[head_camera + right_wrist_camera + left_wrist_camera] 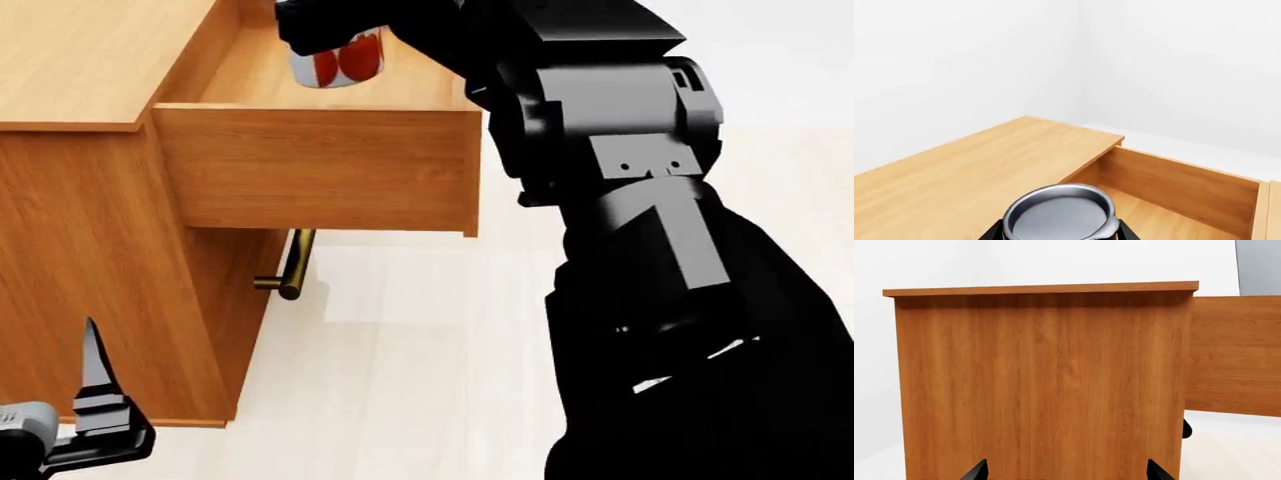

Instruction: Put the ketchup in the top drawer of the cabinet.

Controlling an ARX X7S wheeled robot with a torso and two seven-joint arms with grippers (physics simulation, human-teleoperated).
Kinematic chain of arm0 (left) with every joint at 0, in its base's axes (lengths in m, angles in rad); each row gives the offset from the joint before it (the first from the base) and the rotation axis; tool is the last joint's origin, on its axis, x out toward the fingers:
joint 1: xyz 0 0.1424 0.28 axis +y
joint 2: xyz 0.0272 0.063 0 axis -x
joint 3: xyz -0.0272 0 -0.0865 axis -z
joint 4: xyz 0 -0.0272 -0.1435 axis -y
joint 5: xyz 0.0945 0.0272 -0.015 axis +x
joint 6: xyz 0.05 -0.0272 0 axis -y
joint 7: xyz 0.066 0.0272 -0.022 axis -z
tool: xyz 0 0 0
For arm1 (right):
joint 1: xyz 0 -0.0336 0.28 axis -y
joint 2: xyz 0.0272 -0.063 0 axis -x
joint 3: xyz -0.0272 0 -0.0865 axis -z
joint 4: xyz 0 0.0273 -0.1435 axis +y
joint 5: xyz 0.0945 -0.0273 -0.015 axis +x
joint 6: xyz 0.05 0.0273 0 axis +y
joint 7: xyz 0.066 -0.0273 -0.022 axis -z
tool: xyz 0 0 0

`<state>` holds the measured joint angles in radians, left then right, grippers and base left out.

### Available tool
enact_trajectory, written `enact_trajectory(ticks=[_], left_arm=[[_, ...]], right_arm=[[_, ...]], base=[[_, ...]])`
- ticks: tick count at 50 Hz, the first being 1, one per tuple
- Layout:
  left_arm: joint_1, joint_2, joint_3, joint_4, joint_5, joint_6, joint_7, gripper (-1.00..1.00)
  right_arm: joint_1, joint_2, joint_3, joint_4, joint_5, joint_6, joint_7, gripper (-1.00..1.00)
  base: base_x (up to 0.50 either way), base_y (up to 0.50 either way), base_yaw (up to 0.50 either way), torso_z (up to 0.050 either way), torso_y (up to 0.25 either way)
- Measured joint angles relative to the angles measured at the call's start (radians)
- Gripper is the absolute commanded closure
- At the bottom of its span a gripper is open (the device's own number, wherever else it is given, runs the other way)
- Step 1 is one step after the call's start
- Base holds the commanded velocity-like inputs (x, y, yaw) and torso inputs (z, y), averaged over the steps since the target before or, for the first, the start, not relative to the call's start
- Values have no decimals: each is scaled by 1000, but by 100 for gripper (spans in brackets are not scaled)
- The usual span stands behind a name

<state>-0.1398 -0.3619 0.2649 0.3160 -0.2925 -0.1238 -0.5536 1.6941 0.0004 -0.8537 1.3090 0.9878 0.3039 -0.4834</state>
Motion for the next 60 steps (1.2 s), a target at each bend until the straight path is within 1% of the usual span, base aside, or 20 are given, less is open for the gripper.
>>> enact_trajectory(ticks=[23,60], left_arm=[[2,-4,5,5,2,0,-8,-100],[0,-10,9,3,1,3,-17,-100]], right_arm=[[-23,0,37,0,-61,11,-6,100],[-52,0,30,0,-76,5,-4,100]], base=[[0,0,0,0,0],[0,0,0,0,0]])
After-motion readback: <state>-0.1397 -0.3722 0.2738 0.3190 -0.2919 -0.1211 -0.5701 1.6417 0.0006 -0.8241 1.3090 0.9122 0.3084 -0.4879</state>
